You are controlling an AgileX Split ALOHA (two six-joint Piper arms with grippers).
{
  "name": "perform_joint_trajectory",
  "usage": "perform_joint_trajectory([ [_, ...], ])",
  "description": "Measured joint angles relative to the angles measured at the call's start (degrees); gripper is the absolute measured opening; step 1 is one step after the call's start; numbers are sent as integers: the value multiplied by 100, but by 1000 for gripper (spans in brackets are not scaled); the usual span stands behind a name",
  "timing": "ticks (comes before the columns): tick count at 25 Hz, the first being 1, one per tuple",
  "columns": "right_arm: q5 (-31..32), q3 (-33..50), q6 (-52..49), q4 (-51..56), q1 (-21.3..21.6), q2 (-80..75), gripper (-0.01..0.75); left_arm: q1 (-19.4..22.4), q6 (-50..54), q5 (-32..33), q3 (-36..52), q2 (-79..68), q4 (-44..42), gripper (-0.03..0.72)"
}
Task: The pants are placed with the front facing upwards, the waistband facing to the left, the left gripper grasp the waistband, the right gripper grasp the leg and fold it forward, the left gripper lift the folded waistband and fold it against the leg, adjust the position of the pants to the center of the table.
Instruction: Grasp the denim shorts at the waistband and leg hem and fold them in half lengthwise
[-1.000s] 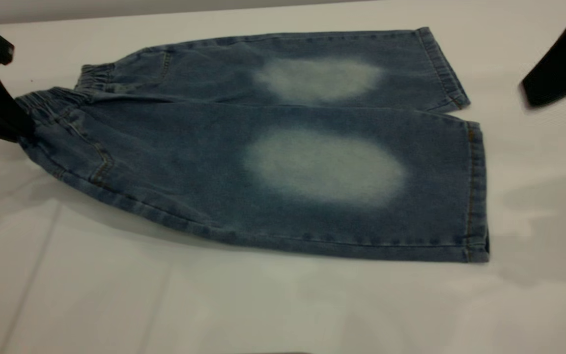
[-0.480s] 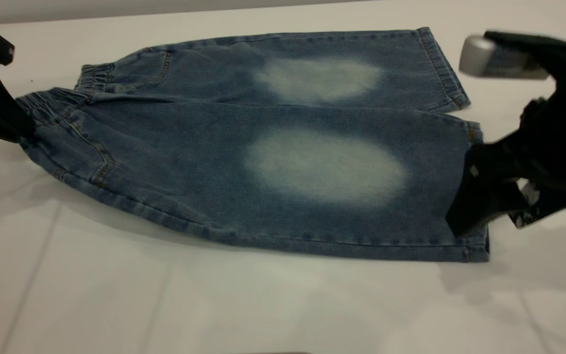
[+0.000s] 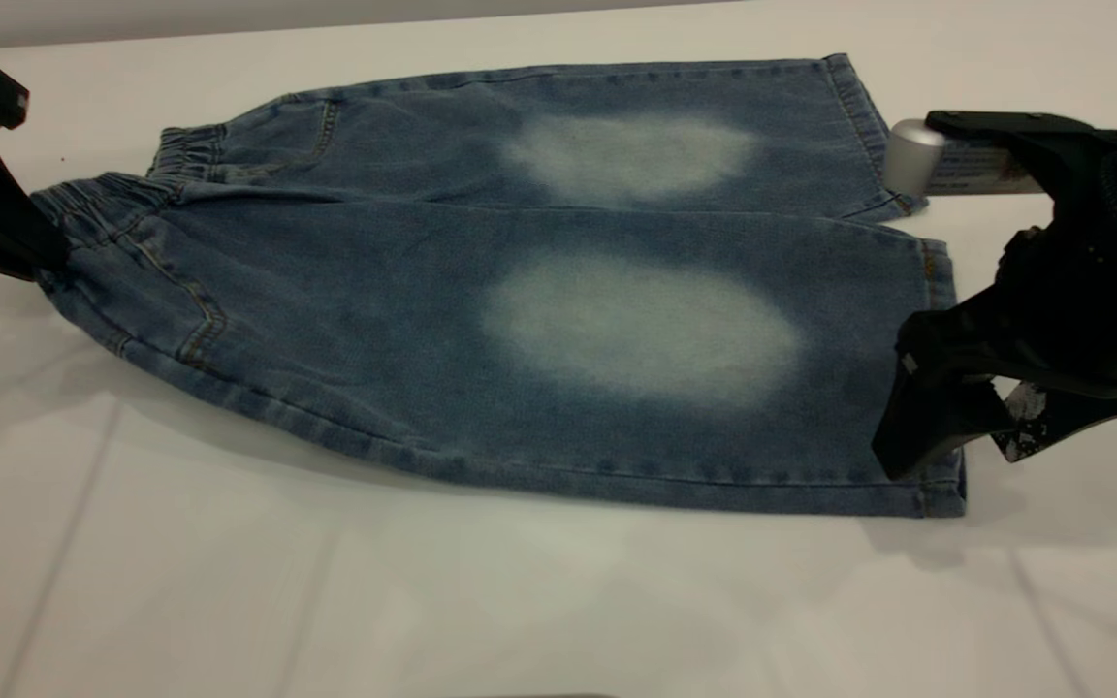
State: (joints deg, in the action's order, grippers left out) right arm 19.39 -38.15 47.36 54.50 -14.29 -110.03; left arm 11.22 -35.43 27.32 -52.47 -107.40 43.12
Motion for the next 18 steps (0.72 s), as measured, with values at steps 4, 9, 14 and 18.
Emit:
perform_joint_trajectory([
  [4, -11, -7, 111, 73, 0, -157, 537, 0, 0, 0, 0, 0, 0, 67],
  [9, -74, -7, 190, 219, -179, -351, 537, 0, 0, 0, 0, 0, 0, 67],
  [14, -407, -19, 207, 238, -542, -355, 537, 0, 0, 0, 0, 0, 0, 66],
  [18, -501, -25, 218, 305, -580, -376, 526, 0, 0, 0, 0, 0, 0, 67],
])
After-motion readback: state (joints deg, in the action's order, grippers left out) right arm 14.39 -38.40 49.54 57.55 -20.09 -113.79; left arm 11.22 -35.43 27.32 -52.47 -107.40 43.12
